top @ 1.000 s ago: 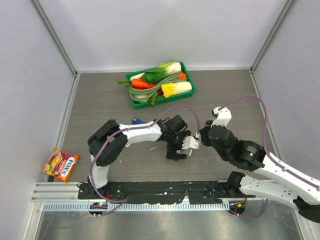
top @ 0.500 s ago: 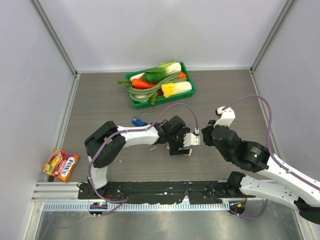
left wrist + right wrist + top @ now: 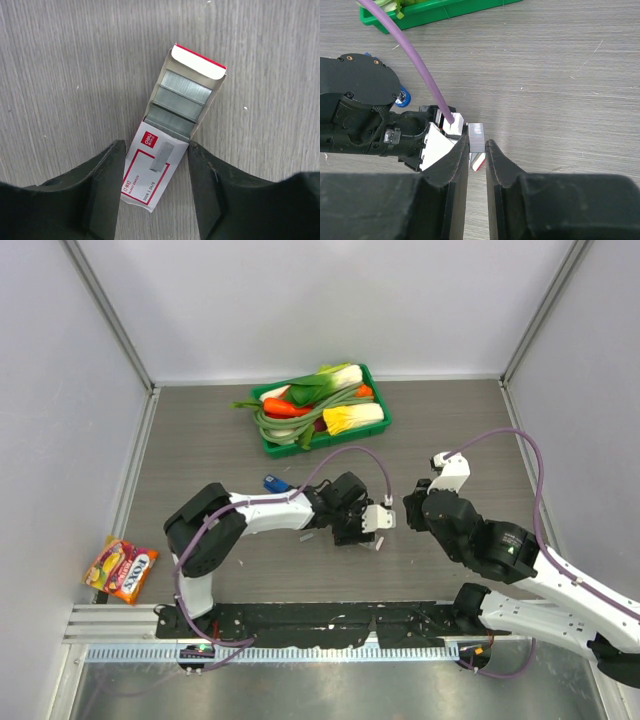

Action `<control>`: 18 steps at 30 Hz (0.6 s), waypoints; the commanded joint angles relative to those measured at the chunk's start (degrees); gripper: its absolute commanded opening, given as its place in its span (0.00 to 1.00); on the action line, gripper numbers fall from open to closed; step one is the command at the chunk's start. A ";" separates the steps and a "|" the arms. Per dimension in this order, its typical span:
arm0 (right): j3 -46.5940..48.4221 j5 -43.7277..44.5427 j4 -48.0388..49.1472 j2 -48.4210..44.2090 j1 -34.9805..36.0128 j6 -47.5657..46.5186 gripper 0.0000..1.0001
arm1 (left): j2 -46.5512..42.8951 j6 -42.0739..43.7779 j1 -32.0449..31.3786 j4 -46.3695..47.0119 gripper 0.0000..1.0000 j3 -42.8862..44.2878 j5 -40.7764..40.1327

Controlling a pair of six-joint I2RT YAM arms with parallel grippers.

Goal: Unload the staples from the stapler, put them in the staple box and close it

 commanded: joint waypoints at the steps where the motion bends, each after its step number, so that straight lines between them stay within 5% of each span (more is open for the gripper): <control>1: 1.77 1.86 1.15 0.10 0.00 -0.08 0.06 | -0.34 -3.19 0.86 -4.43 0.55 -1.77 -7.28; 13: -0.95 1.24 3.44 1.42 -0.17 -1.04 0.06 | -4.03 -12.16 2.44 -7.42 0.47 -4.76 -13.96; 18: -2.88 0.54 5.81 3.08 -0.17 -0.78 0.06 | -5.09 -17.97 2.53 -8.82 0.58 -4.50 -12.12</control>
